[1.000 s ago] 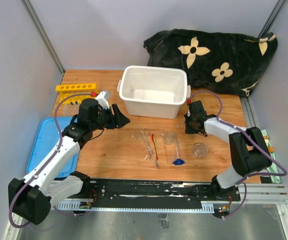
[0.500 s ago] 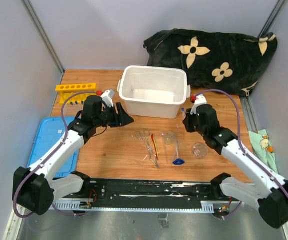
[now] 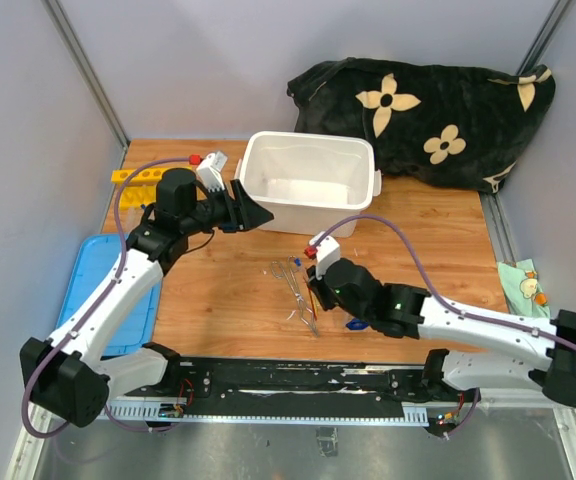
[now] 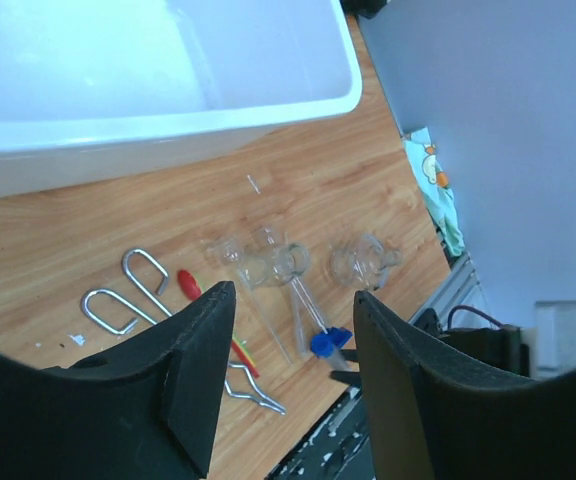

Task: Organize the chemistry lab equipment
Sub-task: Pick up the test tube at the center of the board.

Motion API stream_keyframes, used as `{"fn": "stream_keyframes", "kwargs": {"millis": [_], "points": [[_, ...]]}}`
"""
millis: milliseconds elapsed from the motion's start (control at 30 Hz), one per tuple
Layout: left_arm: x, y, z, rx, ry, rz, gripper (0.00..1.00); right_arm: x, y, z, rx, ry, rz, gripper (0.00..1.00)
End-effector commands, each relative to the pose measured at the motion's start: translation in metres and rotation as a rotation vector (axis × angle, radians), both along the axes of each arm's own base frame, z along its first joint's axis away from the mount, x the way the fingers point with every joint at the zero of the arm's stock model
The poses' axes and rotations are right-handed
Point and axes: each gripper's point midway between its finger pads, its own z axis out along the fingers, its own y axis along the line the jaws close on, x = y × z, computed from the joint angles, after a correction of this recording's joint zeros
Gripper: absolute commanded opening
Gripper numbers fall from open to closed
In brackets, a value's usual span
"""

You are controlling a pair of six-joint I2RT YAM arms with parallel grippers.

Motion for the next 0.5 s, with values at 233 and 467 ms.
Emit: {"fn": "stream_keyframes", "kwargs": {"millis": [233, 467], "points": [[-0.042, 0.005, -0.005, -0.013, 0.077, -0.049, 0.53, 0.008, 0.056, 0.028, 0.068, -0.079, 0.031, 0.01], [-0.059, -0.003, -0.034, -0.028, 0.158, -0.082, 0.52, 0.005, 0.072, 0.038, 0.09, -0.094, 0.073, 0.0]]}}
